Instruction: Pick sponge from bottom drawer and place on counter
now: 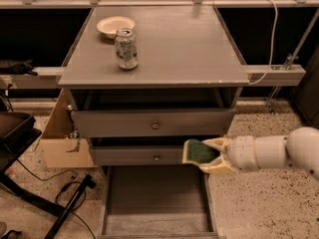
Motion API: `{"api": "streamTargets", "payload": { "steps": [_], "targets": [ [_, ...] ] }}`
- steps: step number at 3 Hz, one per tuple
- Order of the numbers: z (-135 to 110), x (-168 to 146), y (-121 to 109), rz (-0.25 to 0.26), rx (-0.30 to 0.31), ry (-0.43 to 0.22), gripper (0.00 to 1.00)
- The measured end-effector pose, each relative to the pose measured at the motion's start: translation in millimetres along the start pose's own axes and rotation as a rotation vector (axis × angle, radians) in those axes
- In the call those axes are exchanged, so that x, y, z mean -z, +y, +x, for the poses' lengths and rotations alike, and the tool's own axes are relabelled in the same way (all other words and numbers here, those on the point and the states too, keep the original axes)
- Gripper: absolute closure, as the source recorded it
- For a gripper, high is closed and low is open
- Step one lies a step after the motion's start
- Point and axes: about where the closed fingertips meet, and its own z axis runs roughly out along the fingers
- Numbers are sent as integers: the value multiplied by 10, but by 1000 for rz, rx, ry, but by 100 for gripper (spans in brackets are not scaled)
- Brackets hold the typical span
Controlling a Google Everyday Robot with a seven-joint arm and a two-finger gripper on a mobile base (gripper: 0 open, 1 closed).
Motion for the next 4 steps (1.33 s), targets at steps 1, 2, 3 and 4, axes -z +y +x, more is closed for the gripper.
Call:
{"api": "streamTargets", "payload": {
  "steps": [1,2,3,4],
  "targets": [
    [-156,636,-273,61,19,158,100],
    [-386,1239,-768,192,22,344,100],
    [-515,1598,-1276,322,6,437,100],
    [-671,1770,-1891,468,-7,429,100]
  ]
}}
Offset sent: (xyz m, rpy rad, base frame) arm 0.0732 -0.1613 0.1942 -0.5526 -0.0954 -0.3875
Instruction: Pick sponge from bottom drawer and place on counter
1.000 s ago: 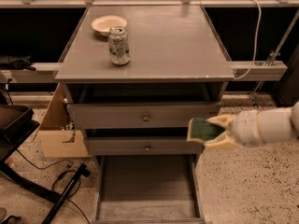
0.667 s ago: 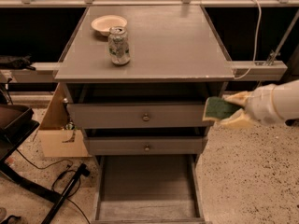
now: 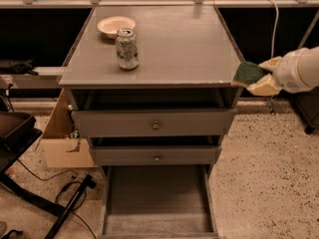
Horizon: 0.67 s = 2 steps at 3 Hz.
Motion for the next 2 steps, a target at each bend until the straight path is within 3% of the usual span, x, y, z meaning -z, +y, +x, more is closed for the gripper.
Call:
{"api": "streamTargets", "payload": {
  "steps": [1,2],
  "targets": [
    [-284,-89,-507,87,0,-36,100],
    [-727,-318,-913,119,7,-113,100]
  ]
}}
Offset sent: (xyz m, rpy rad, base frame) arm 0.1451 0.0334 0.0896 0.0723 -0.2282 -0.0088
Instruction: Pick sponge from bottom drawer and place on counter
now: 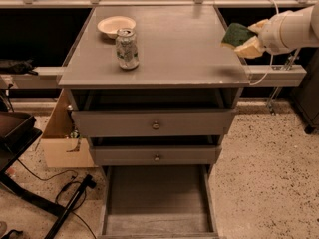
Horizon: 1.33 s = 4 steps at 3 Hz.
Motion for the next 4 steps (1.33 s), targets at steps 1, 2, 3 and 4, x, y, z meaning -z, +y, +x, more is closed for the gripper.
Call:
{"api": "streamTargets", "payload": {
  "steps": [1,2,3,4],
  "targets": [
    [-236,-156,-106,-14,-12,-51,100],
    [-564,-503,-27,-86,-37,-159,100],
    [-773,-714,47,-142,-54,-229,100],
    [-786,-715,32,-141,-57,-234,82]
  ]
}}
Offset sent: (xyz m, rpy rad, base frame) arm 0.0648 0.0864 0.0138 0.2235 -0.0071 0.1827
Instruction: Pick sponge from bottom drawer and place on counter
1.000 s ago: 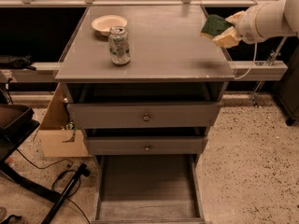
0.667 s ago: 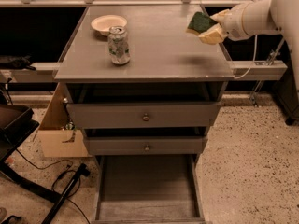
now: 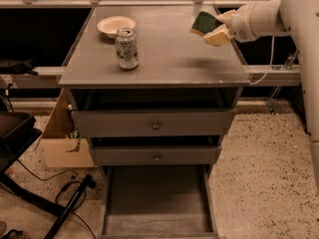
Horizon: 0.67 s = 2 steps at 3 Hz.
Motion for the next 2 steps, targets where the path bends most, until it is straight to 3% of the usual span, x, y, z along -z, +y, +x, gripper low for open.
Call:
{"api": "streamTargets", "payload": {
  "steps": [1,2],
  "targets": [
    [0,-1,0,0,0,0,50],
    [0,-1,1,0,0,0,27]
  ]
}}
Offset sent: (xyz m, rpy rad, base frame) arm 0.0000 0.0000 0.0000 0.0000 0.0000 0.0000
